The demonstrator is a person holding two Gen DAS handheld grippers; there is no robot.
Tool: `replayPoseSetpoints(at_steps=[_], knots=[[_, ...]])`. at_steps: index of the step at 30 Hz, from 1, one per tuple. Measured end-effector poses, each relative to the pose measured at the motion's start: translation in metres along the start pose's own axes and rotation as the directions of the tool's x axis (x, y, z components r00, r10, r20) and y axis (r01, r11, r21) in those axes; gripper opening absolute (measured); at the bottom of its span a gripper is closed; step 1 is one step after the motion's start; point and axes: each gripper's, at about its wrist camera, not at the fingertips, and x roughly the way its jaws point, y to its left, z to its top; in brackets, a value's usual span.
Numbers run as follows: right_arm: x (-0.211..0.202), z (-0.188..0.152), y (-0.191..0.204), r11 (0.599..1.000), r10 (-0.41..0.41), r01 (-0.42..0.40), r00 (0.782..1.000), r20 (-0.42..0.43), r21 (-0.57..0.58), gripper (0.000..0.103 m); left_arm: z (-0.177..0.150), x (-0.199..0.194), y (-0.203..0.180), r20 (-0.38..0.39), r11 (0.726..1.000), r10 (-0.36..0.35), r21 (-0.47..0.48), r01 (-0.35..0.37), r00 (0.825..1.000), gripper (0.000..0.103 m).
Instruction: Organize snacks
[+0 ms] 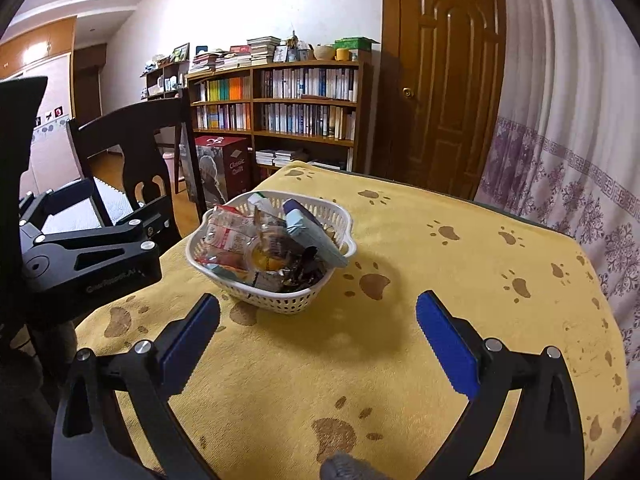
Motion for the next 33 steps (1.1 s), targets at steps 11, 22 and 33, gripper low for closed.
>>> replayPoseSetpoints(at_steps=[11,22,33], knots=[[-0.009,-0.001,0.008,1.0,-0.014,0.014,1.0,0.013,-0.022,0.098,0.0,-0.009,0.004,0.015,0.998,0.02,0.058,-0.021,1.0,0.1],[-0.002,-0.002,0.013,0.997,-0.051,0.051,0.999,0.005,-0.05,0.098,-0.005,0.0,0.005,-0.007,0.996,0.03,0.082,-0.029,1.0,0.1],[0.002,-0.004,0.014,0.997,-0.047,0.047,0.999,0.0,-0.054,0.098,-0.007,0.004,0.0,-0.013,0.995,0.03,0.1,-0.029,0.999,0.1]])
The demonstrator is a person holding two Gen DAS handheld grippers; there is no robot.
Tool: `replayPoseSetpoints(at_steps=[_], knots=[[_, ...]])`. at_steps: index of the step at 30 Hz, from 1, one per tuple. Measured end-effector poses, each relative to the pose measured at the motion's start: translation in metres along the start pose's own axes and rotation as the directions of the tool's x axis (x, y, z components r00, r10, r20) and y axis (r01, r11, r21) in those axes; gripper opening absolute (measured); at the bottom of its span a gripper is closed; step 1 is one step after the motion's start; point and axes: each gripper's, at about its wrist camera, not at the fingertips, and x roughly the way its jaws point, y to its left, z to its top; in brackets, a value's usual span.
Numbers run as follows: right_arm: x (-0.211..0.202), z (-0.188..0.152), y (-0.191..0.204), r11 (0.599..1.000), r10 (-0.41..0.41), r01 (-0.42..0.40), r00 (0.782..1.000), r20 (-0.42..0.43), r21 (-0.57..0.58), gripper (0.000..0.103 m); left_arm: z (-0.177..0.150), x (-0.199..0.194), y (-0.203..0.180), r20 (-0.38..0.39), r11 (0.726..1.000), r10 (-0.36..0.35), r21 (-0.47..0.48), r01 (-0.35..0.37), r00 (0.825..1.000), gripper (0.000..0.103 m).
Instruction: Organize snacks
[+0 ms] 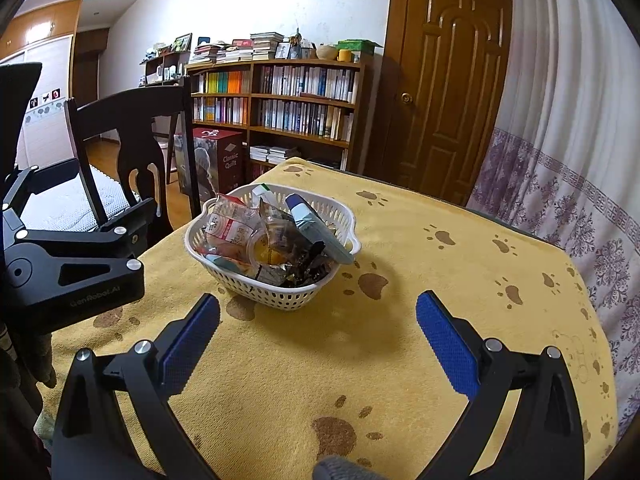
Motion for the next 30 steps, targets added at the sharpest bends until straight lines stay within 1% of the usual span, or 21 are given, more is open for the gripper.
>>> replayPoseSetpoints(at_steps=[14,22,30], knots=[[0.003,-0.002,0.001,1.0,0.0,0.0,1.0,0.0,-0.006,0.098,0.0,0.0,-0.003,0.002,1.0,-0.003,0.007,0.003,1.0,0.1],[0.005,-0.003,-0.004,1.0,0.024,-0.024,1.0,-0.002,0.017,0.098,-0.001,-0.001,-0.004,0.002,1.0,-0.004,0.011,0.004,1.0,0.1],[0.002,-0.007,-0.015,1.0,-0.011,0.011,1.0,0.019,0.029,0.098,-0.004,-0.002,-0.012,0.001,1.0,-0.006,0.03,0.006,1.0,0.1]])
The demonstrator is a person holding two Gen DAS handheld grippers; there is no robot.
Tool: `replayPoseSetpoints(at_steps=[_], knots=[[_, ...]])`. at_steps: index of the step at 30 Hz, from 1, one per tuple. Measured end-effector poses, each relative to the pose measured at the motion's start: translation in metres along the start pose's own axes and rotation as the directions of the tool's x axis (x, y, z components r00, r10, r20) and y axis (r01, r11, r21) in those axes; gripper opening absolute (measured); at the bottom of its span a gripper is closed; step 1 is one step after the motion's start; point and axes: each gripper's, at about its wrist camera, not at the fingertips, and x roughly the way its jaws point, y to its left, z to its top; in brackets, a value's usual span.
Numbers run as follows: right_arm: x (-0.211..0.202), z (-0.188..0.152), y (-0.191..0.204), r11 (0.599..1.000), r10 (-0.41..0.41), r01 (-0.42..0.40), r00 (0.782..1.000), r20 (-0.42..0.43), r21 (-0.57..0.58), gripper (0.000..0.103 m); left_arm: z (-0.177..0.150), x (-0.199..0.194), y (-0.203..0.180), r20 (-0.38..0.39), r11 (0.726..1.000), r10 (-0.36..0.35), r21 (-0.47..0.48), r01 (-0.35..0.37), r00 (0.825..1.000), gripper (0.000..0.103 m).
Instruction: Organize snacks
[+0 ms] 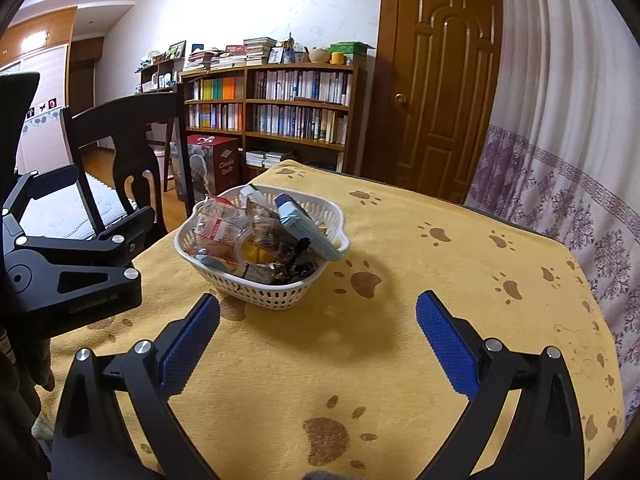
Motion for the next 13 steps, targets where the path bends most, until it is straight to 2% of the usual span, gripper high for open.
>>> replayPoseSetpoints(at_steps=[7,10,13], knots=[[-0.003,-0.006,-0.011,0.999,-0.034,0.034,0.999,-0.002,0.0,0.098,0.002,-0.003,-0.011,-0.001,0.999,-0.03,0.019,0.03,1.0,0.1],[-0.001,-0.008,-0.025,0.999,-0.035,0.036,0.999,-0.037,0.033,0.098,0.003,-0.005,-0.019,-0.007,0.998,-0.052,0.024,0.053,0.999,0.1],[0.001,-0.015,-0.046,0.995,-0.058,0.065,0.995,-0.081,0.079,0.098,0.003,-0.005,-0.03,-0.028,0.994,-0.103,0.018,0.104,0.994,0.1]])
